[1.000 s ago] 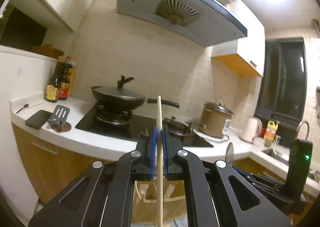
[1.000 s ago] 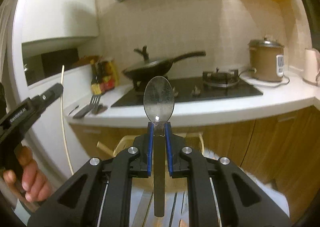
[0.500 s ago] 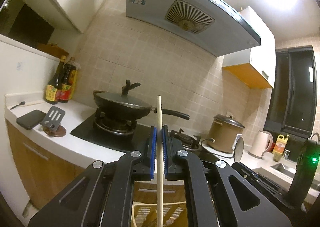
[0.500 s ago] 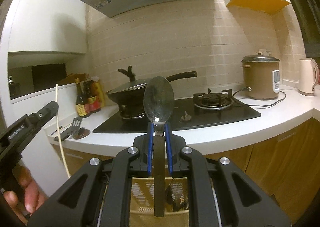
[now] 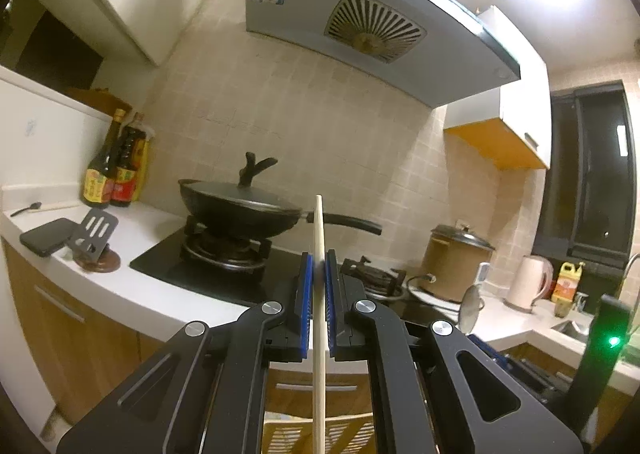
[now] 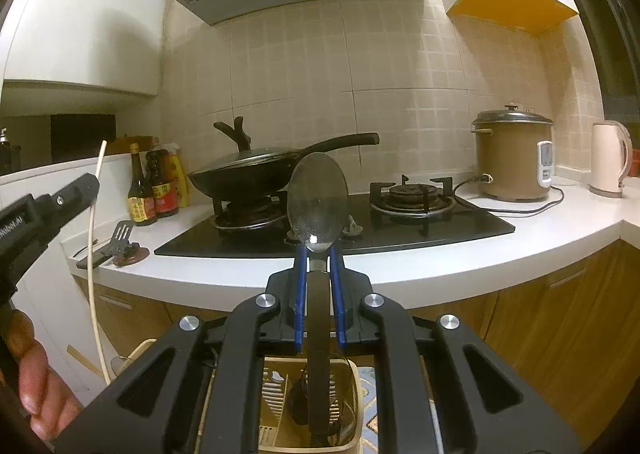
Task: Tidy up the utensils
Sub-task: 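Lift the chopstick and spoon with both grippers up over the basket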
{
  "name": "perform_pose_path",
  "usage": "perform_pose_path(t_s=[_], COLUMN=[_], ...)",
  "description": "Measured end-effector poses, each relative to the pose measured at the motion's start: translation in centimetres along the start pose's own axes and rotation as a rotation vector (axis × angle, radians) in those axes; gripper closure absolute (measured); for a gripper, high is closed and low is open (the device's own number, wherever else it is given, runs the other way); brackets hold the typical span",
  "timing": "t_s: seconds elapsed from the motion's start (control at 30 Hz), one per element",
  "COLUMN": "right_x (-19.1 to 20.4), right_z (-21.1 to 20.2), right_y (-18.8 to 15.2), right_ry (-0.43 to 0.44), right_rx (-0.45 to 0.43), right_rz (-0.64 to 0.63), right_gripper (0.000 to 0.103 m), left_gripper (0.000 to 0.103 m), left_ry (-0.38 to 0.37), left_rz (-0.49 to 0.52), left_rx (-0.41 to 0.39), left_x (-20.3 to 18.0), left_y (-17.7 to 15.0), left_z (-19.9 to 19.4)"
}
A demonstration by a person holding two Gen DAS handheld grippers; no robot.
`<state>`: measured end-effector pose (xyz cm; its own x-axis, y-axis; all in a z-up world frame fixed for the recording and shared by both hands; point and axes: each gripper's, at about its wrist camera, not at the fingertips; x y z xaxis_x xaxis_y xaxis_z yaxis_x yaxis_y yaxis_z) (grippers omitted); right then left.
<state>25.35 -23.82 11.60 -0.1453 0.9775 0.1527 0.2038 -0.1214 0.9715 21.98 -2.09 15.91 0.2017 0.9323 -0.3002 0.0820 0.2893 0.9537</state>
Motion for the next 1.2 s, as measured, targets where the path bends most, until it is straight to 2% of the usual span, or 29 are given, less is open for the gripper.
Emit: perform_pose_path(t_s=[0.13,0.3,0.57,0.73,0.9,1.07,1.2], right_x=[0.2,0.4,0.3,0.6,0.7,0.7,0.1], right_z=[0.0,-0.1,0.2,0.1,0.2,0.0,0.0], right_y=[-0.1,-0.5,-1.2,-1.6,-1.7,-1.9,-2.1], right_ry=[0.001,-0.005,-0.016,-0.028,-0.026,-0.020,-0.001], right_rx=[-0.012,-0.015,-0.008,-0.015,-0.016,-0.026,-0.021], right_rz=[-0.007,-0.016,-0.030,-0.044,-0.044,-0.039,-0.021], right_gripper=[0.093,0.093,0.093,0.093,0.093,0.093,0.093], left_gripper=[0.099,0.099,0.099,0.099,0.099,0.099,0.099], left_ry=[-0.015,0.025,0.064,0.078,0.051,0.056,0.056], left_rz=[-0.007,0.035,0.087,0.082,0.069,0.092,0.073], left_rx=[-0.032,-0.081,-0.099,-0.095,-0.112,-0.128,-0.125], left_x=[0.1,-0.2,-0.6,-0.3,-0.3,-0.3,0.1], left_y=[0.6,-0.2,-2.0,-2.9,-1.6,-1.6,-1.5], left_z=[-0.5,-0.7,-0.6,-1.0,-0.9,-0.8,-0.9])
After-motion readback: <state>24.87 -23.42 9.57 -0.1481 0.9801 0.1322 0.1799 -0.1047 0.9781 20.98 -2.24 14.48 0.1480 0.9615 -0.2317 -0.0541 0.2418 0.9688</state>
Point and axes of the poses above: each gripper's, at about its wrist camera, not at the fingertips, and z roughly the way its jaws point, x to its left, y to its top, and after that the axes turned 5 degrees about y, right-handed
